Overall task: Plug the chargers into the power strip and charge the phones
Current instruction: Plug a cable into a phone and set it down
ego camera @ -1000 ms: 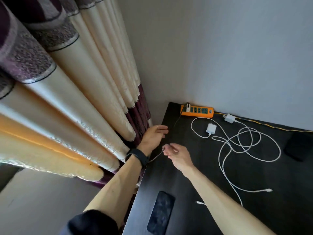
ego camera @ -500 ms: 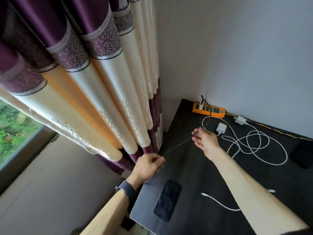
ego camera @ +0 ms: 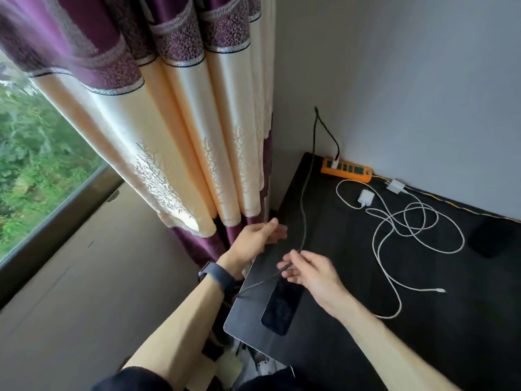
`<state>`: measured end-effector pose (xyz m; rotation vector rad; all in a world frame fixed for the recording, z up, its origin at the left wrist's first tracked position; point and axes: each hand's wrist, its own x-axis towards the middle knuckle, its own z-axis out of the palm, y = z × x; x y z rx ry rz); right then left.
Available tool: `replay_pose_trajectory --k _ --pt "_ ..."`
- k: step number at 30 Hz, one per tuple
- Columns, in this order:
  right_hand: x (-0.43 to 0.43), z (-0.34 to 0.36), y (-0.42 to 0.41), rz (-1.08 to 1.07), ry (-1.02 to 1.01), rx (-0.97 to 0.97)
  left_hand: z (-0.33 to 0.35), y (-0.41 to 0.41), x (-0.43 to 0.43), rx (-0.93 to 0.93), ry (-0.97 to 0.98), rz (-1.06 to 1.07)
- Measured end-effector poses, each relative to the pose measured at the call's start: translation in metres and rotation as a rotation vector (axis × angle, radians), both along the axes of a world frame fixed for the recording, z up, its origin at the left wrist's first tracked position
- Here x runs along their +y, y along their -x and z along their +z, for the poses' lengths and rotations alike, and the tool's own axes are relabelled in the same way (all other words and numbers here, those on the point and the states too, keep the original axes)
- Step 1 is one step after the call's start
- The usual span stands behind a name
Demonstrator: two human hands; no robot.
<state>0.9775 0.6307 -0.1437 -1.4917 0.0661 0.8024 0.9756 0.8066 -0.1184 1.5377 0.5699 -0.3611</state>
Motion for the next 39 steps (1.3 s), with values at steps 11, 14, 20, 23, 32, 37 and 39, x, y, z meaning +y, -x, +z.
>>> replay_pose_trajectory --k 11,14,20,23,32,37,39 --pt "-0.034 0.023 -0.065 -0.462 -0.049 0.100 -0.007 0.121 0.007 -0.032 0.026 -0.184" --pt "-0.023 0.012 -0.029 -0.208 0.063 0.170 0.023 0.125 0.008 -0.085 0.235 -0.030" --pt "0.000 0.007 0.077 0.585 0.116 0.033 0.053 0.101 -0.004 -0.038 0.548 0.413" --pt "0.005 0.009 0.106 0.696 0.174 -0.105 0.061 0.095 -0.008 -0.074 0.497 0.436" --pt "-0.036 0.060 0.072 0.008 -0.141 0.023 0.008 0.155 -0.041 0.107 0.027 -0.145" --pt "-0.062 0.059 0.032 -0.153 -0.120 0.047 -0.013 0.198 -0.092 0.103 0.152 -0.242" --pt "-0.071 0.045 0.028 -0.132 -0.066 0.081 -0.008 0.201 -0.101 0.035 0.222 -0.091"
